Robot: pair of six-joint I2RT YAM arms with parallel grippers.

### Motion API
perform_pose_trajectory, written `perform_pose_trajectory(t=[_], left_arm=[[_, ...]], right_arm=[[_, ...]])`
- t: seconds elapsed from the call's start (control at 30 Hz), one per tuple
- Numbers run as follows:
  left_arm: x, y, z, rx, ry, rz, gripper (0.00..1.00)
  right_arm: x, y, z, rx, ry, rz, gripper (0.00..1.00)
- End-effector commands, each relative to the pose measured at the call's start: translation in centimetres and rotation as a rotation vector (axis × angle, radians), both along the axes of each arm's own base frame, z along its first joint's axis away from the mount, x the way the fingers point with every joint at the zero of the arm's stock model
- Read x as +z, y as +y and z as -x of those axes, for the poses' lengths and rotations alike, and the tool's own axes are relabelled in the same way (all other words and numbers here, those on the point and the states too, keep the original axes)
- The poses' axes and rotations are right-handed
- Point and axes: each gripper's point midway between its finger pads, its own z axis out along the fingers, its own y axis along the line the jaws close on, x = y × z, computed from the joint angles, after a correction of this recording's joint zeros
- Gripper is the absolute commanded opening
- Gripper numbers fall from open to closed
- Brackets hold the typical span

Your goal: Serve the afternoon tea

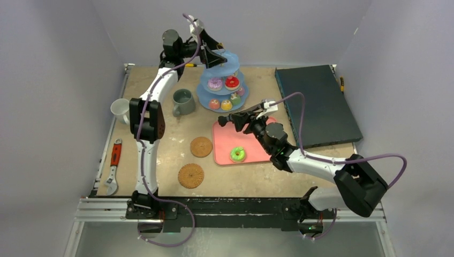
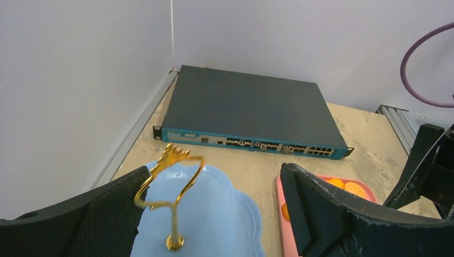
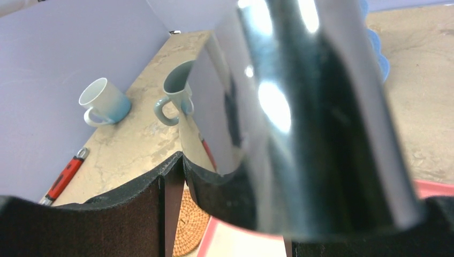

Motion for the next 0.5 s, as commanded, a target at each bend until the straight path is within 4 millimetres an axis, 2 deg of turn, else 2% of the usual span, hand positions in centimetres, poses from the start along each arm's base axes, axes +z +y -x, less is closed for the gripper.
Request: perform_pose_trajectory(t=[0.0,0.27,0.4,0.47], left_arm=[[3.8,-1.2,1.6,-0.056,-0.158,0.027,0.86],[3.3,-1.8,1.3,-0.055,-0.173,0.026,0.6],[3.6,-1.7,1.0,-0.045,-0.185,0.03,0.54],[3.7,-1.7,1.0,-0.043,-0.194,0.028,0.47]], right_arm=[[0.3,-1.2,0.3,-0.041,0.01,-0.007,0.62],[1.5,-1.7,0.3,-0.06,-0.002,-0.01,0.61],[1.4,-2.1,0.4,-0.072,-0.001,-0.008,0.6],[1.5,-2.3,0.4,-0.076,-0.002,-0.008,0.6]])
